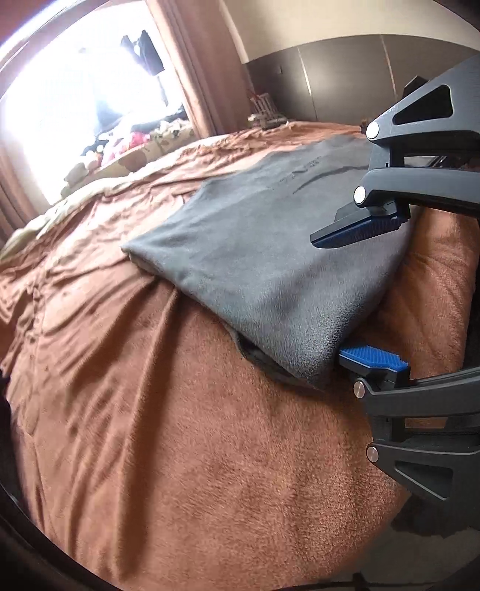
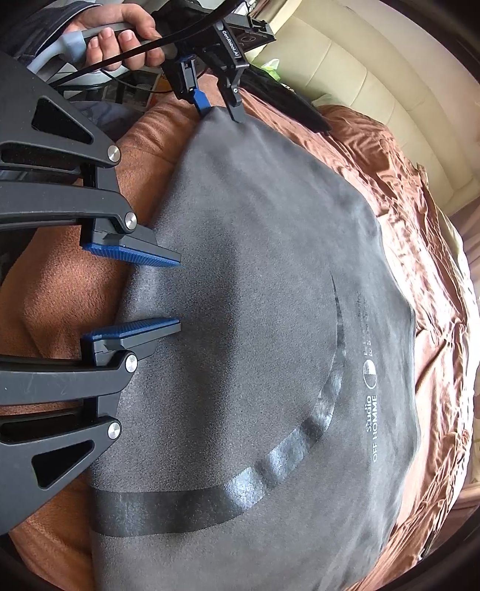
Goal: Fold small clothes
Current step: 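Close the left gripper on the shirt's side edge while the right gripper stays open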
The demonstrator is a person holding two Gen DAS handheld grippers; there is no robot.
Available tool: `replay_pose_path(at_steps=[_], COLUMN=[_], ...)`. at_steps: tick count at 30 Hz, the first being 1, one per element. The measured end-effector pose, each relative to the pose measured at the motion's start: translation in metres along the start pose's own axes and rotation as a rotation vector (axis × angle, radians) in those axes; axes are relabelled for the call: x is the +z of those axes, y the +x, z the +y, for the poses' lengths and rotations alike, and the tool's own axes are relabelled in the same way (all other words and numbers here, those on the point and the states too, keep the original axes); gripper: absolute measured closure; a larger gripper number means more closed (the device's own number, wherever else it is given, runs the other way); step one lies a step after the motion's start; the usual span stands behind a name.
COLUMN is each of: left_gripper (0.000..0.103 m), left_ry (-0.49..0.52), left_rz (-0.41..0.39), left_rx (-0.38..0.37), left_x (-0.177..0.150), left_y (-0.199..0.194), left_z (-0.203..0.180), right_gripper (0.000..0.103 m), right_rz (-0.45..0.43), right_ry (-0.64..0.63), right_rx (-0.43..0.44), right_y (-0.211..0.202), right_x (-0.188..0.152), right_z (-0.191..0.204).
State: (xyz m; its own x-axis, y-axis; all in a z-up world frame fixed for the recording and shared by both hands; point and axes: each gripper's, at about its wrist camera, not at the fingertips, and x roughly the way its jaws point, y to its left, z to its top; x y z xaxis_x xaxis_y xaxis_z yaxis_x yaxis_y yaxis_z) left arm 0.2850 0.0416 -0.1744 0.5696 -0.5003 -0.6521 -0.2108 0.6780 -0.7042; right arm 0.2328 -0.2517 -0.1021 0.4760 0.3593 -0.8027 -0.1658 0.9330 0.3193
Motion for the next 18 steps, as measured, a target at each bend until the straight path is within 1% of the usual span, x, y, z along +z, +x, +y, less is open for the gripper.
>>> replay_pose_path(at_steps=[2,4,5,10,14,15,17,18], left_gripper=[0.052,0.052,0.052,0.052,0.052,0.053,0.058,0.062], left_ry=[0.055,0.064,0.064,0.059,0.058,0.056,0.048,0.043], left_rz=[-0.024,-0.03,-0.029,0.008,0.044,0.039,0.019,0.011], left_rx=[-0.017,-0.041,-0.039,0.039,0.075,0.076,0.084,0.092], left_x=[0.001,0.003,0.004,0.0,-0.007,-0.007,-0.004,-0.001], left_y=[-0.007,-0.01,-0.009,0.006,0.02,0.022,0.021,0.021], left_z=[-0.009,-0.014,-0.015,-0.013,-0.007,-0.005,-0.003,-0.002], right_gripper=[0.078,0.078,0.078,0.078,0.078,0.078,0.078,0.078], right_rz=[-0.001,-0.002,-0.002,-0.006,-0.001,0.0,-0.003,-0.006], right_ry=[0.002,0.005,0.008,0.019,0.021,0.024,0.023,0.019], right_rx=[0.0,0.0,0.0,0.006,0.004,0.001,-0.008,-0.012], right_y=[0.0,0.001,0.001,0.0,-0.001,-0.001,-0.002,-0.003], right_x=[0.0,0.0,0.0,-0.001,0.001,0.002,0.003,0.004], right_z=[0.0,0.0,0.0,-0.002,-0.003,-0.003,-0.001,0.001])
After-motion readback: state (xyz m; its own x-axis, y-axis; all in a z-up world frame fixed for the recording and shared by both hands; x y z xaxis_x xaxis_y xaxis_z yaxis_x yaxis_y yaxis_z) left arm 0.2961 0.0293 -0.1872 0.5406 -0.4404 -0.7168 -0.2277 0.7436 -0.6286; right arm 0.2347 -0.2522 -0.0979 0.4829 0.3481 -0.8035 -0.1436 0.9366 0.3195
